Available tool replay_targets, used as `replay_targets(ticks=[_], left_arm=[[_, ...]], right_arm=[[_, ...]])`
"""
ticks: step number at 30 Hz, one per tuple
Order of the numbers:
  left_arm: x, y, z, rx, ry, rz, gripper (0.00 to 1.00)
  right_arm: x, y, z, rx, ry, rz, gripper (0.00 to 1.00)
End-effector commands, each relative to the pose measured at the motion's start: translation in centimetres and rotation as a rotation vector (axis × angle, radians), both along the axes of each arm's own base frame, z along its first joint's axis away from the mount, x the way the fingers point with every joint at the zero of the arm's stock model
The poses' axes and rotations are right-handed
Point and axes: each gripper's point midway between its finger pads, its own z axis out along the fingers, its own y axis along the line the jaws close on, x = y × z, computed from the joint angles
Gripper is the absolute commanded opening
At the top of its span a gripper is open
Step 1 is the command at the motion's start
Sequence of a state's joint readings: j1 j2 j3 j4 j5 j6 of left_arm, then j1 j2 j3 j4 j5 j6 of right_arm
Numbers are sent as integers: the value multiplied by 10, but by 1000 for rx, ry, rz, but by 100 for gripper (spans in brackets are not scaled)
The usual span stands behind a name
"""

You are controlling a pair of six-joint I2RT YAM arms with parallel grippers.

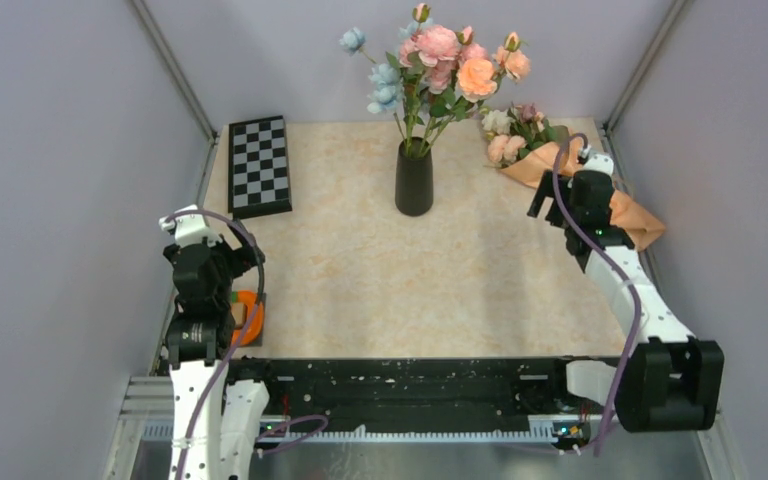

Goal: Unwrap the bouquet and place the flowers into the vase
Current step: Move the fake flower to the center of the board.

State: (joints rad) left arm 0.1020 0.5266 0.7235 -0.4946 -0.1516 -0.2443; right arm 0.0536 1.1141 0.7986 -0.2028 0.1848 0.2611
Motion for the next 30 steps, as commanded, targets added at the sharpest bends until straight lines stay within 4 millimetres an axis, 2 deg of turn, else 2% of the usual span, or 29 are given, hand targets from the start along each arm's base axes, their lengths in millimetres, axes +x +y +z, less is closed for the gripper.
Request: replay_targets(ticks=[1,6,12,17,18,22,25,30], left_arm=[[3,3,1,25,4,4,99],[10,-7,-3,13,21,-58,99],[9,-7,-5,20,24,-61,99],[10,-12,-5,25,25,-84,99],[10,-13,-6,25,26,-88,99],[11,-15,-6,26,27,-100,99],[12,-16,-8,28,33,-104,99],[13,-17,-9,28,38,-111,99]], right_arm=[[47,-27,32,-36,-73,2,93],[74,-43,18,-60,-23,-5,91],[88,-92,-2,-82,34,-159,88],[102,-123,-31,-112,137,-215,82],[103,-127,-42,-114,172,-220,81],[96,-139,-65,-130,236,-258,79],[90,-141,-79,-100,253,-252,79],[83,-139,-92,-83,269,-240,72]])
